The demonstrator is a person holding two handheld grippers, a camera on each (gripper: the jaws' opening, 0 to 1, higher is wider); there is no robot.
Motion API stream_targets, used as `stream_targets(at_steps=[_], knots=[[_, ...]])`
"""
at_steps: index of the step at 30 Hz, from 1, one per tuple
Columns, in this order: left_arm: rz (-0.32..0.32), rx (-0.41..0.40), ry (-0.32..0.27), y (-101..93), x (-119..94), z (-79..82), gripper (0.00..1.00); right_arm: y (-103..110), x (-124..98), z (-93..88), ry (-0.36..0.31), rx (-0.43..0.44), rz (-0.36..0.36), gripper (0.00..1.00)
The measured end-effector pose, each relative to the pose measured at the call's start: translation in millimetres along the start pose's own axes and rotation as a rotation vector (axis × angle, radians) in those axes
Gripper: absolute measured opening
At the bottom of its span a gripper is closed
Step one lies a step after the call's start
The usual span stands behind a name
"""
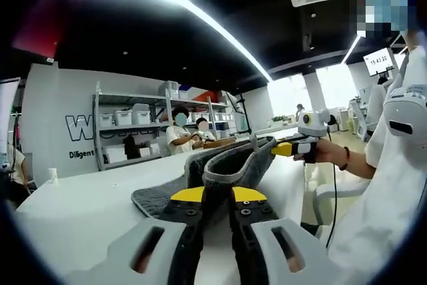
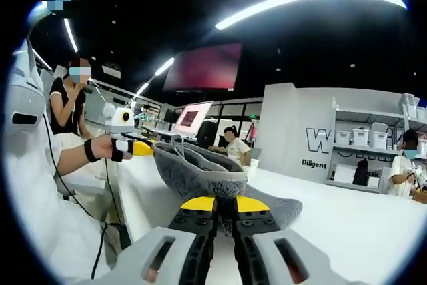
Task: Open the folded towel by lifting each exposed corner and separating the folded layers until the towel lies flat within the target outline without major curled edges
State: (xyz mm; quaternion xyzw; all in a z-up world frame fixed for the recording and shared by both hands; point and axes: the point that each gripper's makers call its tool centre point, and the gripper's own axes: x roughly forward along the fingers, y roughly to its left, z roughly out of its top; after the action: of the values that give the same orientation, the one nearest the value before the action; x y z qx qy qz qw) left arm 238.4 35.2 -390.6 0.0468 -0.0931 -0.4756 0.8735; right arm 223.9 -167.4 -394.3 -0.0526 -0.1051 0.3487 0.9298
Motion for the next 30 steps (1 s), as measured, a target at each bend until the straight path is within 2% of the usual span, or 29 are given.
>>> stream_targets(at_steps=[3,5,11,14,15,19,22,24,27,30], knots=[[0.003,0.001,0.02,-1.7,-1,-5.1,0.11,3,-2,-5.8,0.022,-0.009,0.007,0.02],[0.001,-0.005,0.024,-3.1,-3,-5.5,0.11,5,-4,-3.4,0.026,-0.043,0.014,0.03],[-0.012,0.002,0.028,-7.0,-6,-5.1,0.12,8,-8,-5.8,0.031,-0.037,0.04,0.03],[-0.037,-0.009,0.039,-12.0,-7,-7.5,0.13,12,-15,-9.8,0.042,-0.052,0.067,0.03],[-0.07,-0.022,0.066,-16.6,-9,-12.4,0.13,11,-18,-12.7,0.049,-0.045,0.07,0.03],[-0.103,-0.009,0.093,-19.8,-14,-13.3,0.13,17,-20,-15.3,0.068,-0.064,0.102,0.05],[-0.139,-0.021,0.105,-23.8,-17,-14.7,0.13,25,-25,-16.6,0.07,-0.047,0.182,0.06],[-0.157,-0.017,0.121,-27.1,-18,-17.5,0.13,26,-26,-18.3,0.081,-0.057,0.19,0.06],[-0.217,0.03,0.166,-38.9,-20,-24.3,0.15,33,-28,-25.4,0.108,-0.081,0.237,0.07],[-0.247,0.013,0.16,-43.3,-21,-24.9,0.15,38,-30,-33.2,0.141,-0.106,0.272,0.08]])
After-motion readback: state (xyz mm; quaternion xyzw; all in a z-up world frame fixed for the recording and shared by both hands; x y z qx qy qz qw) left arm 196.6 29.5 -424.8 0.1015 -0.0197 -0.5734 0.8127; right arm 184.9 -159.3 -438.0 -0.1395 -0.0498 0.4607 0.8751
